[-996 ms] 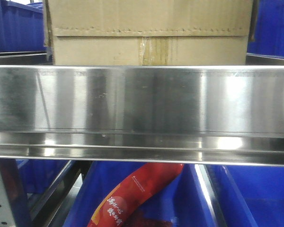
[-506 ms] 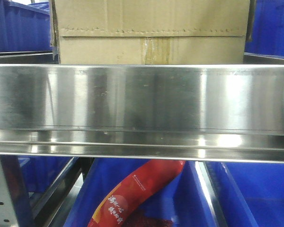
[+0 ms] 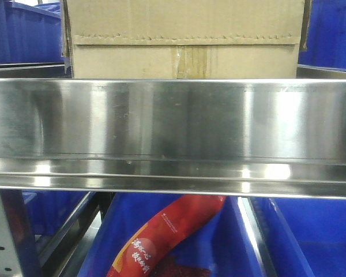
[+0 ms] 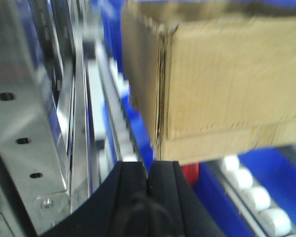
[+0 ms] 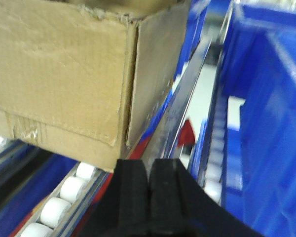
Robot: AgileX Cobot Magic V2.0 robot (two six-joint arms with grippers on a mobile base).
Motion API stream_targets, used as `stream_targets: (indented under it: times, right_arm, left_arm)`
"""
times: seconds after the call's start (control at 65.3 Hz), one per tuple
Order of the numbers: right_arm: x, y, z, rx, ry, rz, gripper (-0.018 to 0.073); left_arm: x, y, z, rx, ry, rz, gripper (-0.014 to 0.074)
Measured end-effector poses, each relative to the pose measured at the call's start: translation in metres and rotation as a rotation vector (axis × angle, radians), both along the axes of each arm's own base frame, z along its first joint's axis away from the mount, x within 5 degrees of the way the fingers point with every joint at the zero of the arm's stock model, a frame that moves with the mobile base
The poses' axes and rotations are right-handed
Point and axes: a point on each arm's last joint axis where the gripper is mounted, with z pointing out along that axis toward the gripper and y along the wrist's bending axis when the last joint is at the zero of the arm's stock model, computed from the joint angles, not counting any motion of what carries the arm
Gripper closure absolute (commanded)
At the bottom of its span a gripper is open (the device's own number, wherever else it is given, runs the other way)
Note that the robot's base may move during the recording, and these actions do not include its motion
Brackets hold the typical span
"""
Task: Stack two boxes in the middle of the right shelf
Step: 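Lower the stacked boxes onto the middle shelf with both grippers, then open both grippers and pull them back from the boxes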
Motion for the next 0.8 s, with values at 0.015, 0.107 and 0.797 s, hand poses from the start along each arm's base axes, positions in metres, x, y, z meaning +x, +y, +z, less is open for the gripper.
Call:
stream_targets:
  times: [0.015,0.107,0.797]
  right_arm:
    - [-0.002,0.000,-0.001,0.001,-0.007,-0.001,0.0721]
    - [-0.012,-0.003,-0.010,0.009,-0.044,-0.006,0.0721]
    - [-0.022,-0.006,-0.012,0.022,-0.116,-0.014,0.0721]
  left_arm:
    - [-0.002,0.001,-0.002,-0.004,-0.012,-0.001,0.0707]
    - [-0.019,0.006,-0.010,-0.028,-0.088,-0.009,0.0707]
    - [-0.042,0.013,-0.011,-0.064,-0.198,-0.015,0.0707]
